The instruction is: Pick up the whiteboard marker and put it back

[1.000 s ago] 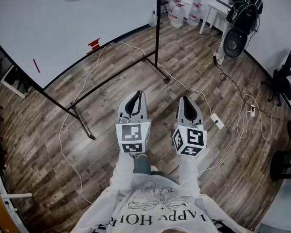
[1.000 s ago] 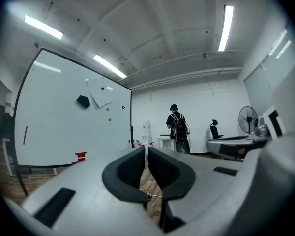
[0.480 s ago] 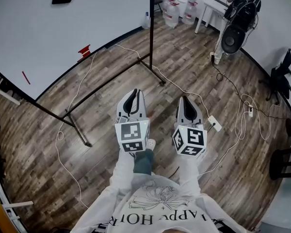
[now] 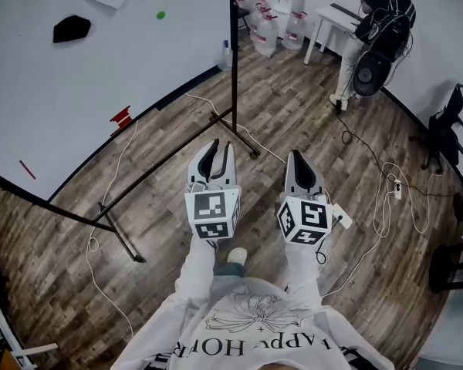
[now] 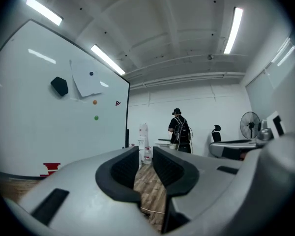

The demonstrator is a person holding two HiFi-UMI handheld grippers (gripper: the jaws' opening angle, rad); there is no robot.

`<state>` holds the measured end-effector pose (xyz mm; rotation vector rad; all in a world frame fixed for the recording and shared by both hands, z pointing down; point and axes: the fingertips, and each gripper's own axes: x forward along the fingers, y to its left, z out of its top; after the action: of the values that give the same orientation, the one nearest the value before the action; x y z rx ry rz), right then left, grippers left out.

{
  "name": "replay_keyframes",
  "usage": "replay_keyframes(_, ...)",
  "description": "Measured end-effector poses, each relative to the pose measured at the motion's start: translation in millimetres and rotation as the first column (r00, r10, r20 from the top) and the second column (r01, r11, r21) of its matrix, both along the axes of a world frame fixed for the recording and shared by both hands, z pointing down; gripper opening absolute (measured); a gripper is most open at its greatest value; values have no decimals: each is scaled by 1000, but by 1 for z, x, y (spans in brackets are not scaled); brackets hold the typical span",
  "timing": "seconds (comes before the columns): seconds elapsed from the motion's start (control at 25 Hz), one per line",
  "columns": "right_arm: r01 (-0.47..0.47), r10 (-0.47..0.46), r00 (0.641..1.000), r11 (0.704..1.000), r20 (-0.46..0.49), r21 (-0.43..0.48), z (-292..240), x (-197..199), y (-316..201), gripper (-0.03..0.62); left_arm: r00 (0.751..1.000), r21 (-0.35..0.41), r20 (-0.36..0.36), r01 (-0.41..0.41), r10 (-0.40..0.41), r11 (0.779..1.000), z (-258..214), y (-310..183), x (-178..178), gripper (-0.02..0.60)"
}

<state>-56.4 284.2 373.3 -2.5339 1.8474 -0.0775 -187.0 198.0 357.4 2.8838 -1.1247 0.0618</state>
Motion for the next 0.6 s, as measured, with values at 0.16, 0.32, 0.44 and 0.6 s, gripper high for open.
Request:
replay_keyframes(0.16, 2, -2, 1000, 1000, -7, 3, -2, 17, -43, 6, 1000, 6, -6, -6, 6, 1000, -4, -44, 21, 74)
replay_keyframes(0.32, 6, -6, 1000, 1000, 0, -7, 4, 32, -72, 6, 1000, -8, 1, -6, 6, 1000, 2, -73, 39, 89)
replay_keyframes(0.44, 13, -13, 1000, 1000, 15, -23, 12, 40, -93, 6, 1000, -29, 11, -1, 2, 1000, 10, -94, 49, 89)
replay_keyframes(0.6, 22, -20, 999, 999, 40, -47, 25, 60, -125, 5, 1000, -52, 25, 9, -8, 999, 21, -124, 68, 89)
